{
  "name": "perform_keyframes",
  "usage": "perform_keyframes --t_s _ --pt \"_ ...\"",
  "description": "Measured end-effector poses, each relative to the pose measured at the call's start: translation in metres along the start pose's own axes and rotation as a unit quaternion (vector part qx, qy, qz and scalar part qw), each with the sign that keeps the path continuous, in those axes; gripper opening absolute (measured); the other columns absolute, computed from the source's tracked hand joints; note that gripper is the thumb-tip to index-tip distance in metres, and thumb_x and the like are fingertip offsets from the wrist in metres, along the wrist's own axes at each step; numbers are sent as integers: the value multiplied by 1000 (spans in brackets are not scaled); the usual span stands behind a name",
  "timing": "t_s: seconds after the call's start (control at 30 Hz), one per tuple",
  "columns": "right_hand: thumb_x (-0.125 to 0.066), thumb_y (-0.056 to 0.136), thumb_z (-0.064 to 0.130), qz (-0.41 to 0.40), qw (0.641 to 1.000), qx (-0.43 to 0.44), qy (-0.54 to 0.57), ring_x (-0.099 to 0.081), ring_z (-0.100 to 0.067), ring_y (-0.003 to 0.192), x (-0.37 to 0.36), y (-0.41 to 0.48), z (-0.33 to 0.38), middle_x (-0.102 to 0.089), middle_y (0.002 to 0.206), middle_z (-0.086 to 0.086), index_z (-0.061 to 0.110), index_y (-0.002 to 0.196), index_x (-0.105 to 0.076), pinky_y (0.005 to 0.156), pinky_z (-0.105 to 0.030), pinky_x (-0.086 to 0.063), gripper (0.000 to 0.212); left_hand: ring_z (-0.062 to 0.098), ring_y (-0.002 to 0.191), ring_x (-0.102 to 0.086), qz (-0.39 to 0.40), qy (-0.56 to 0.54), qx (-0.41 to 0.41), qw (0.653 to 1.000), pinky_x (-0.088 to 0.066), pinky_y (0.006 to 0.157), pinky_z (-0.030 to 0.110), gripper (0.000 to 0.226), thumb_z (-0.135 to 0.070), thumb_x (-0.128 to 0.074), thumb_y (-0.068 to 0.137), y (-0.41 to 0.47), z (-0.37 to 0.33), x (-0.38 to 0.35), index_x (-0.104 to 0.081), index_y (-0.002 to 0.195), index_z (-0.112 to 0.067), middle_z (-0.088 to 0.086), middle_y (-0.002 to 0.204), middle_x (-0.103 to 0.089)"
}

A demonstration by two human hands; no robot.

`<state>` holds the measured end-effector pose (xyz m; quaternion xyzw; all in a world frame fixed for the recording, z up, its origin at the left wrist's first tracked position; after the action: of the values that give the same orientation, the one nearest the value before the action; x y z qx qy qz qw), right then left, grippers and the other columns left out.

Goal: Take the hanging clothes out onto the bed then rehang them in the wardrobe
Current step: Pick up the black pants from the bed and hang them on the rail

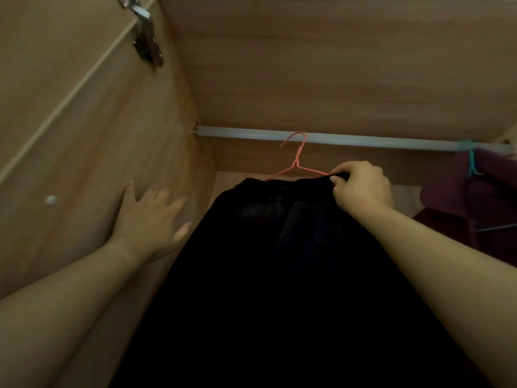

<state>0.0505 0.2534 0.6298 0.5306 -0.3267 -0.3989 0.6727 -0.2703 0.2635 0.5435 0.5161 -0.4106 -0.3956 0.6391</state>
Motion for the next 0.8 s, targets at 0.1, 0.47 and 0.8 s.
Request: perform_keyframes --t_s 0.1,0.47,0.8 --pt "-60 86 28 -9 1000 4 5 -60 -31 102 -19 27 -2 -68 105 -7 27 99 -69 81 -30 -46 16 38 91 -60 -24 -7 13 1000 -33 92 57 64 -51 -34 75 25 9 -10 -69 106 -7 23 98 -63" --pt "-58 87 27 -33 998 59 -7 -61 -27 97 -70 36 -11 -70 99 -1 29 95 -69 73 -28 -42 14 40 100 -55 -122 1 16 992 -30 95 52 60 -46 -36 81 43 19 -40 -66 113 -6 25 108 -61" --pt "-57 88 29 -51 995 68 -59 -60 -32 97 -32 58 10 -68 99 -5 28 97 -68 69 -27 -37 14 40 99 -55 -104 -32 41 993 -25 102 51 54 -44 -35 78 43 14 -43 -68 92 -3 27 101 -61"
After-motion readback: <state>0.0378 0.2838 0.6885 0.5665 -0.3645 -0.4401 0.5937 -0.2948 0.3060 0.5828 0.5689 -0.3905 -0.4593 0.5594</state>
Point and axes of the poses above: each hand's wrist, its own y-axis towards the middle knuckle, its own x-axis out of the back of the hand, z = x × y, the point moved 2 cm from there along y, towards the middle knuckle
